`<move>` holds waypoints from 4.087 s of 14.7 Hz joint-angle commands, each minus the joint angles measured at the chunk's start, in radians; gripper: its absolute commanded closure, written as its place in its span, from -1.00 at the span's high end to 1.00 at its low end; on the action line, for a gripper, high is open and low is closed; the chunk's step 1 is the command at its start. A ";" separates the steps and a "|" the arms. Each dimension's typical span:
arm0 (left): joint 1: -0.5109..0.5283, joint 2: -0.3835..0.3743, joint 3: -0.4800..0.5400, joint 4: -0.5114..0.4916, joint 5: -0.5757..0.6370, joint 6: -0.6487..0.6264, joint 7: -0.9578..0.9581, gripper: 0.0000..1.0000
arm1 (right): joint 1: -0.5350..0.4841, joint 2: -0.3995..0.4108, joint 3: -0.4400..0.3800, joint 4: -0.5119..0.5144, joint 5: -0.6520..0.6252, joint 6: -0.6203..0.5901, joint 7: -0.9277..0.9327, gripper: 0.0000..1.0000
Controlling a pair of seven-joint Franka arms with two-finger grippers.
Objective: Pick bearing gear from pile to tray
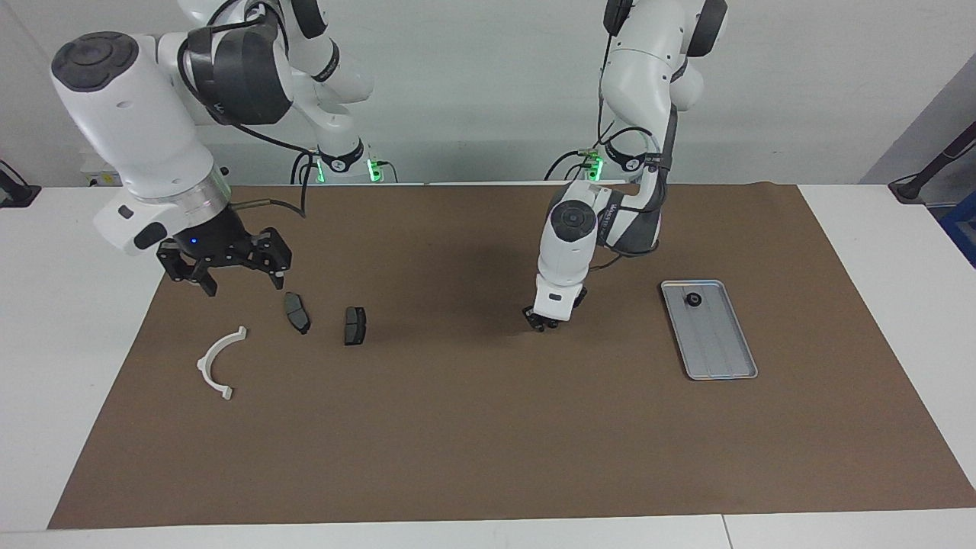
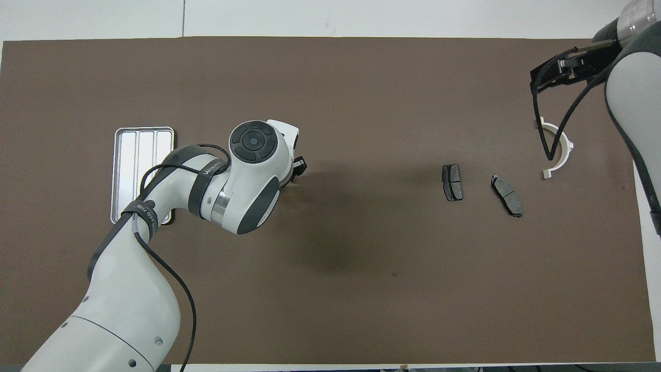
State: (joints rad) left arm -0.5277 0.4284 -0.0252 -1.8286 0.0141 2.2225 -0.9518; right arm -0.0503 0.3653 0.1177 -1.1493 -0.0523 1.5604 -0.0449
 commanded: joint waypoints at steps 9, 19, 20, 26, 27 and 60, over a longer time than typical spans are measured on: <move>0.009 -0.036 0.004 -0.067 0.017 0.063 -0.001 -0.25 | -0.057 -0.446 0.016 -0.509 0.023 0.096 -0.038 1.00; 0.251 -0.206 0.010 -0.098 0.017 -0.087 0.390 -1.00 | -0.034 -0.502 -0.019 -0.549 0.062 0.086 -0.027 1.00; 0.306 -0.209 0.010 -0.098 0.017 -0.090 0.471 -1.00 | -0.036 -0.500 -0.019 -0.549 0.062 0.086 -0.029 1.00; 0.521 -0.191 0.010 -0.107 0.017 -0.023 0.812 -1.00 | -0.043 -0.497 -0.018 -0.549 0.062 0.072 -0.029 1.00; 0.528 -0.172 0.010 -0.116 0.017 0.009 0.815 -1.00 | -0.043 -0.496 -0.019 -0.547 0.062 0.073 -0.030 1.00; 0.566 -0.517 0.014 0.064 0.012 -0.542 0.817 1.00 | -0.003 -0.493 -0.064 -0.543 0.060 0.070 -0.030 1.00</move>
State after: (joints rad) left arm 0.0173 -0.0265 -0.0041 -1.7568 0.0191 1.7417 -0.1430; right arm -0.0367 -0.1141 0.0448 -1.6742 -0.0109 1.6194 -0.0649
